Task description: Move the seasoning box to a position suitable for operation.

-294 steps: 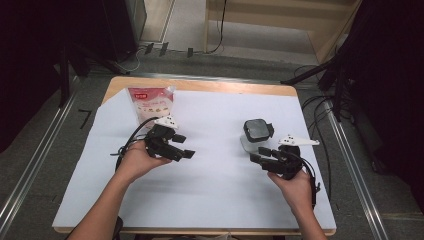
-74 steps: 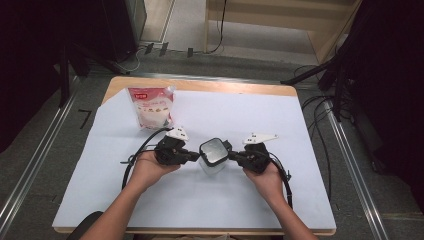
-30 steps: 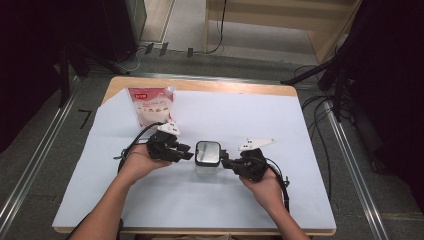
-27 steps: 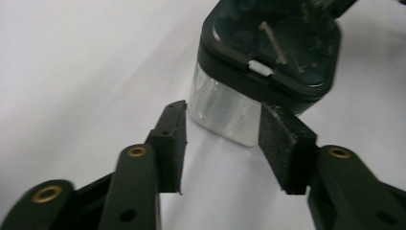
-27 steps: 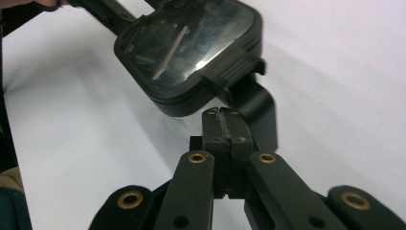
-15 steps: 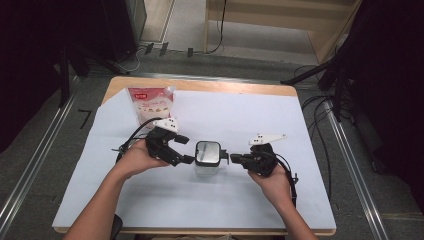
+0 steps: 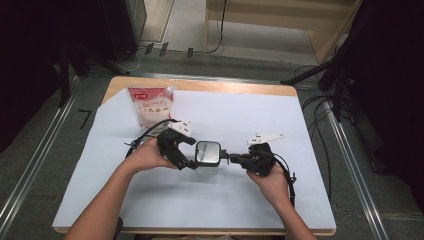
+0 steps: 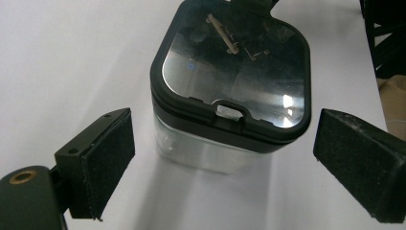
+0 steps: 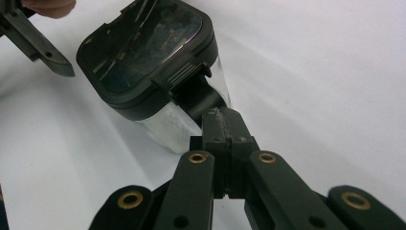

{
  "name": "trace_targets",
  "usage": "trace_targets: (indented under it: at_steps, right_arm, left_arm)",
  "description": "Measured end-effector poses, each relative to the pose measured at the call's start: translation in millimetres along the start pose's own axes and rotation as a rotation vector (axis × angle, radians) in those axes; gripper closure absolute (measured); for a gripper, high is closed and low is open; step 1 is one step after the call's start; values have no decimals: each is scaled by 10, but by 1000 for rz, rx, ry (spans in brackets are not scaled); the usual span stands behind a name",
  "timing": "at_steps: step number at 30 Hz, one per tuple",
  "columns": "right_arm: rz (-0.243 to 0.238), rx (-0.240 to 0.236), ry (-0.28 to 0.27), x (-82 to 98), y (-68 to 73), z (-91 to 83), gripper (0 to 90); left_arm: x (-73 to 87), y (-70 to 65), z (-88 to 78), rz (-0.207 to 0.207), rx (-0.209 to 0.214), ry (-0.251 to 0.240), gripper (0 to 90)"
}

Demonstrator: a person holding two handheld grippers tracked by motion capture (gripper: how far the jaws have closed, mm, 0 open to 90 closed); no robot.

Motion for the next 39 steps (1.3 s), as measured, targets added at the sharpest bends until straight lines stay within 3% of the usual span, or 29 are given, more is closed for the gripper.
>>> trace_targets:
  at_steps: [4, 9, 14, 21, 29, 39]
  right_arm:
    - [9, -4, -3, -2, -6, 6, 900]
    - [14, -7, -2, -1, -14, 10, 900]
    - [16, -11, -2, 0, -23, 12, 900]
    - [19, -14, -2, 1, -22, 12, 900]
    - [26, -16, -3, 4, -26, 10, 900]
    - [30, -15, 2, 11, -18, 16, 900]
  left_arm:
    - [-19, -19, 119, 10, 24, 19, 78]
    - [-38, -17, 178, 19, 21, 18, 79]
    - [-72, 0, 170, 21, 13, -15, 121]
    - [-88, -12, 147, 48, -14, -14, 133]
    - [-123, -22, 101, 40, -21, -11, 145]
    - [-163, -46, 67, 64, -36, -9, 150]
Point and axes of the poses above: each handheld gripper's, and its own axes: z roughly forward along the jaws, x roughly out of its underside, y roughly to its left, the point moved 8 cm from there along z, roughly forward along the jaws, and after that the axes turned 3 degrees about y, right-handed, at the moved point
